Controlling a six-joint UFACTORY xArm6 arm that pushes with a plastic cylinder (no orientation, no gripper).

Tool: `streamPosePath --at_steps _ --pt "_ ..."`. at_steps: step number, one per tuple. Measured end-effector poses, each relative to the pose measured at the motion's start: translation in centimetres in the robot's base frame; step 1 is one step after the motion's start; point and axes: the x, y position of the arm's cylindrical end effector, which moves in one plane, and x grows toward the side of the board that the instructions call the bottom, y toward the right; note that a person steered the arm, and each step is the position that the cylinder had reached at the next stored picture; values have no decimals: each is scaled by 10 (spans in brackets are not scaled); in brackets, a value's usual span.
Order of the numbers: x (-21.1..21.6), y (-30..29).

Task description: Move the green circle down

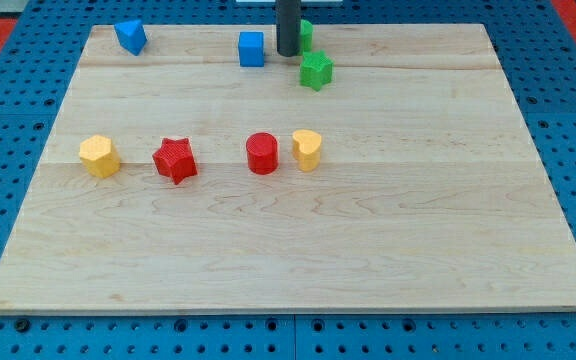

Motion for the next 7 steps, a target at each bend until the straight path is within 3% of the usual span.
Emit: streamPosePath --at_steps 2,7 --pt "-31 -50" --pt "-40 42"
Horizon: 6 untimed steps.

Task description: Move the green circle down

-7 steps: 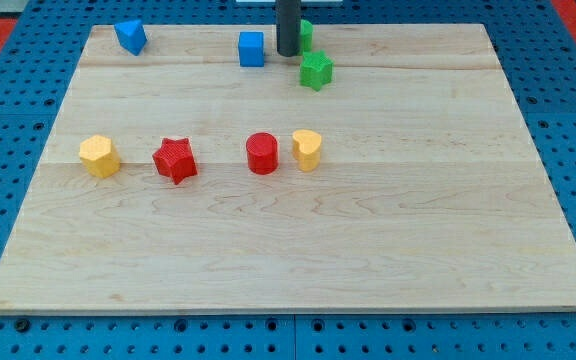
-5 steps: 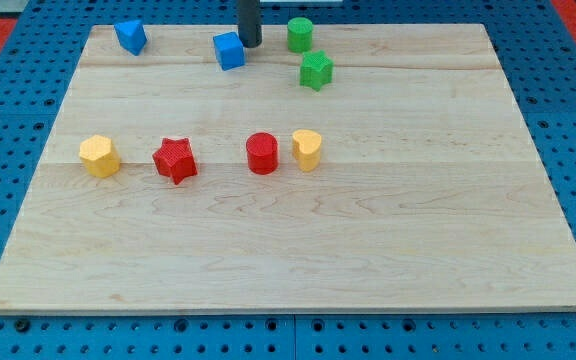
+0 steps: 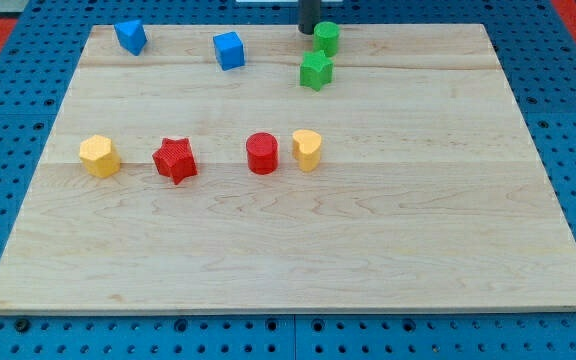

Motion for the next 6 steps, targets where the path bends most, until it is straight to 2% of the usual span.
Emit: streamPosePath --at_steps 2,4,6 --pt "1 47" --pt "8 40" --pt "56 26"
